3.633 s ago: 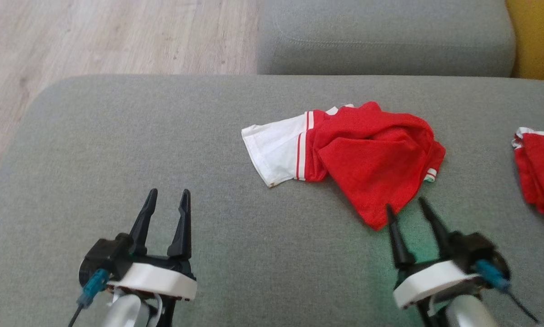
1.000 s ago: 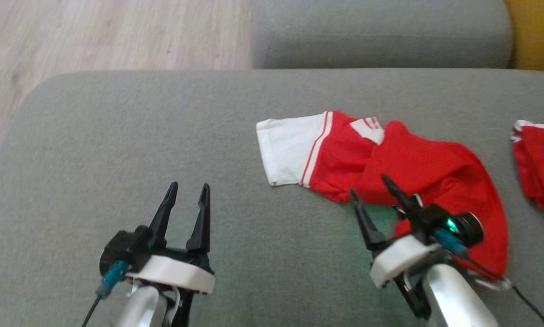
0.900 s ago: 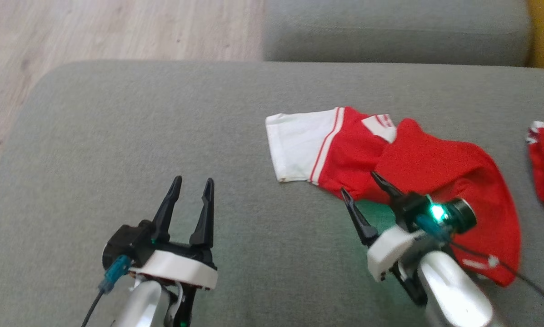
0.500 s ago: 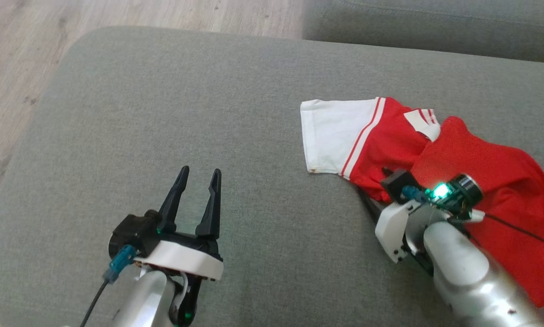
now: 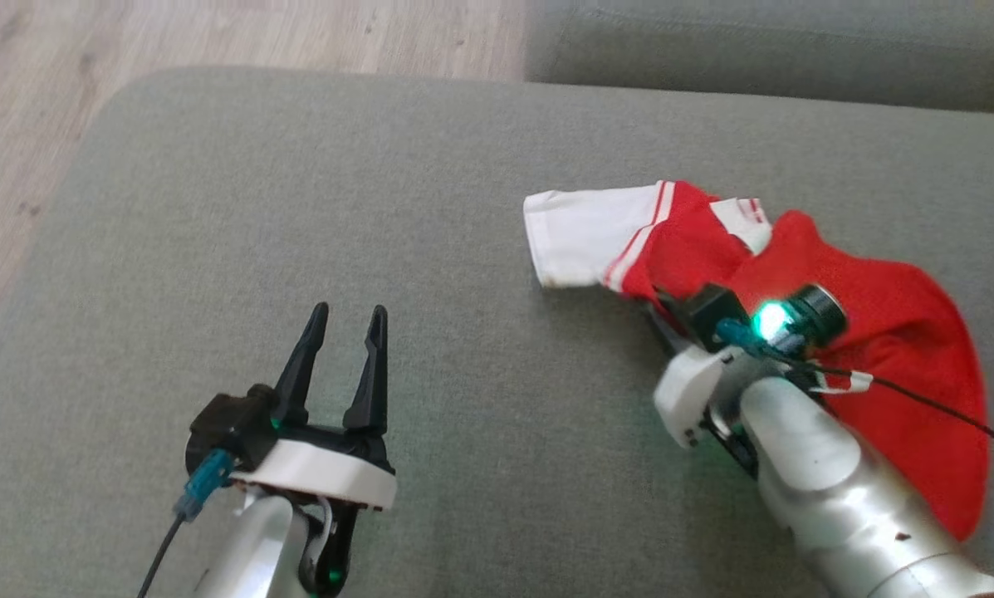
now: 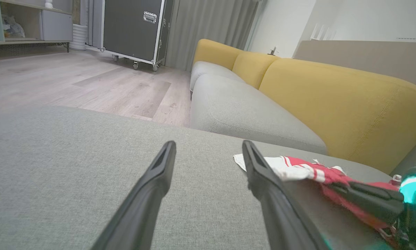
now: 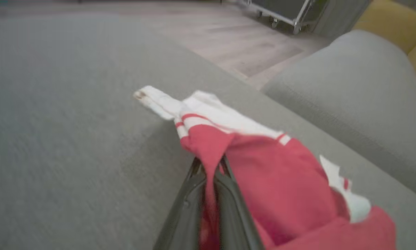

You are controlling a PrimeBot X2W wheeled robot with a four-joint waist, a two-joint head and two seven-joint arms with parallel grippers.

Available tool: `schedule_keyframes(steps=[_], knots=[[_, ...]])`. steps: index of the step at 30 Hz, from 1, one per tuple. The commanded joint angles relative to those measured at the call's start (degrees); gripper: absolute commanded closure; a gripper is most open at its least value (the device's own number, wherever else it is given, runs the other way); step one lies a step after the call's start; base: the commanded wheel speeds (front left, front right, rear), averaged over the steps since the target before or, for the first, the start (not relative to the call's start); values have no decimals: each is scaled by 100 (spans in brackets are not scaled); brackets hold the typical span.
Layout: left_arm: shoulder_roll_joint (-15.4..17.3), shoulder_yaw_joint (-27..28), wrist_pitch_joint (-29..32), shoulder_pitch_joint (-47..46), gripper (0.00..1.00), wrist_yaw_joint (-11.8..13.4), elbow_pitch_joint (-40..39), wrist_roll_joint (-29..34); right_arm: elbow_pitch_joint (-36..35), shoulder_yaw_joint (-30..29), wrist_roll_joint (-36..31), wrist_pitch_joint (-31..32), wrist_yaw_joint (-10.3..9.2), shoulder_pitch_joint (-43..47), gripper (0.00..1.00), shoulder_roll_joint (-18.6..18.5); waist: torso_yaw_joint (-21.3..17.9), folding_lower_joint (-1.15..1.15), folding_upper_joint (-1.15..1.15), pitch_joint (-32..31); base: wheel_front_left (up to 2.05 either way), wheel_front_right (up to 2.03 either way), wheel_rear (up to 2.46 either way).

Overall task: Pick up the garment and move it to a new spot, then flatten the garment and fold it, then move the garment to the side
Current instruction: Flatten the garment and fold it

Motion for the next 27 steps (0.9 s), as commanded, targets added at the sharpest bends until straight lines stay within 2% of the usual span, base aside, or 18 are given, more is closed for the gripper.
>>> schedule_keyframes(steps=[1, 5, 8, 13, 15, 20, 24, 25, 27], knots=[[35, 218, -46, -54, 0, 9, -143, 41, -397, 248, 250, -131, 19, -236, 100, 138, -69, -1, 0, -114, 0, 0, 0], [73, 249, -46, 7, 0, 9, -155, 67, -1378, 856, 985, -250, 19, -309, 100, 142, -121, -1, 0, -306, 0, 0, 0], [98, 262, -46, 70, 0, 9, -155, 83, -2032, 1072, 1336, -280, 19, -421, 100, 143, -110, -1, 0, -464, 0, 0, 0], [108, 328, -46, 239, 0, 9, -224, 80, -3064, 844, 1596, -290, 19, -617, 100, 143, -29, -1, 0, -657, 0, 0, 0], [120, 344, -46, 283, 0, 9, -267, 83, -3257, 635, 1574, -291, 19, -670, 100, 144, 31, -1, 0, -660, 0, 0, 0], [125, 292, -46, 239, 0, 9, -347, 81, -3002, -15, 1270, -206, 19, -875, 100, 144, 272, -1, 0, -469, 0, 0, 0], [101, 168, -46, 127, 0, 9, -360, 40, -2225, -585, 1113, -2, 19, -1149, 100, -15, 544, -1, 0, -203, 0, 0, 0], [101, 168, -46, 127, 0, 9, -360, 40, -2225, -585, 1113, -2, 19, -1149, 100, -15, 544, -1, 0, -203, 0, 0, 0], [87, 88, -46, 55, 0, 9, -345, 16, -1675, -818, 1008, 79, 19, -1345, 100, -195, 691, -1, 0, -70, 0, 0, 0]])
